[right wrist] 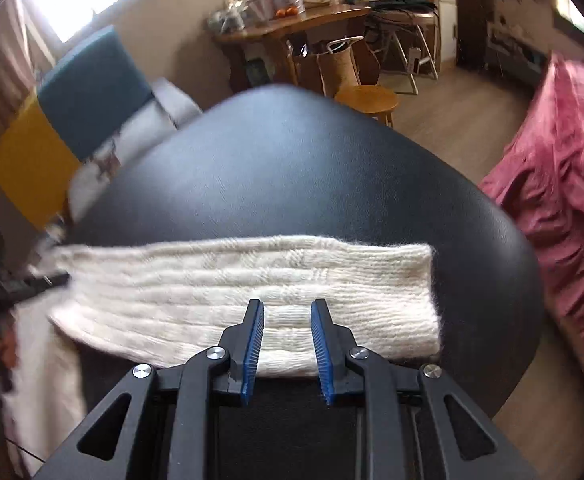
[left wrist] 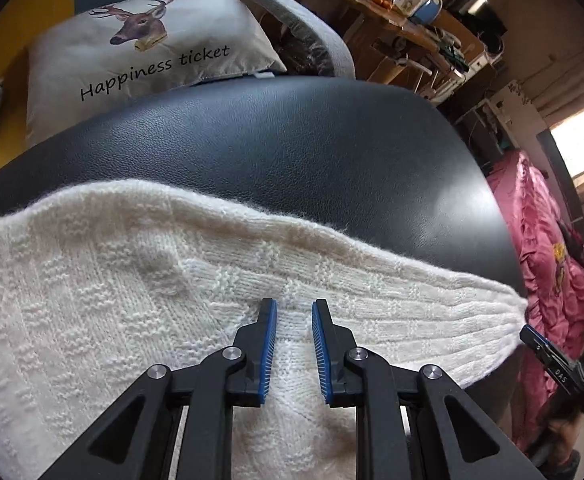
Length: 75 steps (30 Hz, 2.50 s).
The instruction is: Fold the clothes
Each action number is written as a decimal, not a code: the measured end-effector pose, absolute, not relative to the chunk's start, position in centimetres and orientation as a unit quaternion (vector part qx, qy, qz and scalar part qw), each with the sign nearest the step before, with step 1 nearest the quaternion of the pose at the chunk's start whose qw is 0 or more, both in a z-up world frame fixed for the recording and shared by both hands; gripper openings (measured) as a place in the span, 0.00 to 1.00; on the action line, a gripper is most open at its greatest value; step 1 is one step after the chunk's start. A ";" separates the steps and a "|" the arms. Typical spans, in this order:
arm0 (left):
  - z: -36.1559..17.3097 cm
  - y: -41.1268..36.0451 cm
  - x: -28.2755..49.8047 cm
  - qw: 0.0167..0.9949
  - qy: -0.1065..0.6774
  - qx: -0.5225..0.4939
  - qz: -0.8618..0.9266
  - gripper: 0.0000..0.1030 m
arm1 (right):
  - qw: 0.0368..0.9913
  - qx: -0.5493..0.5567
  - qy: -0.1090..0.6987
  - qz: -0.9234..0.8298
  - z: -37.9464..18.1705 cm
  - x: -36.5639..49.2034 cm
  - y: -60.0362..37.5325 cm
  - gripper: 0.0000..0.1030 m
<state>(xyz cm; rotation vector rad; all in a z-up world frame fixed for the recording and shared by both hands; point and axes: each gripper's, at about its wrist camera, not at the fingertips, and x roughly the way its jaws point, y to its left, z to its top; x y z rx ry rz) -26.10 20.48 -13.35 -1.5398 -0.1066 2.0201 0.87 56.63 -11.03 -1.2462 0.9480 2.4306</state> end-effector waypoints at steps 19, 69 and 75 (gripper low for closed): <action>-14.8 12.7 -18.4 0.298 -0.078 -0.562 0.768 0.20 | 0.209 -0.325 0.525 0.759 -16.5 4.2 62.0 0.22; -15.3 13.0 -17.4 0.311 -0.075 -0.543 0.776 0.21 | 0.260 -0.432 0.215 0.836 -13.7 -6.0 62.1 0.03; -15.1 13.4 -17.4 0.306 -0.061 -0.548 0.776 0.21 | 0.243 -0.397 0.308 0.830 -15.3 -2.6 64.0 0.08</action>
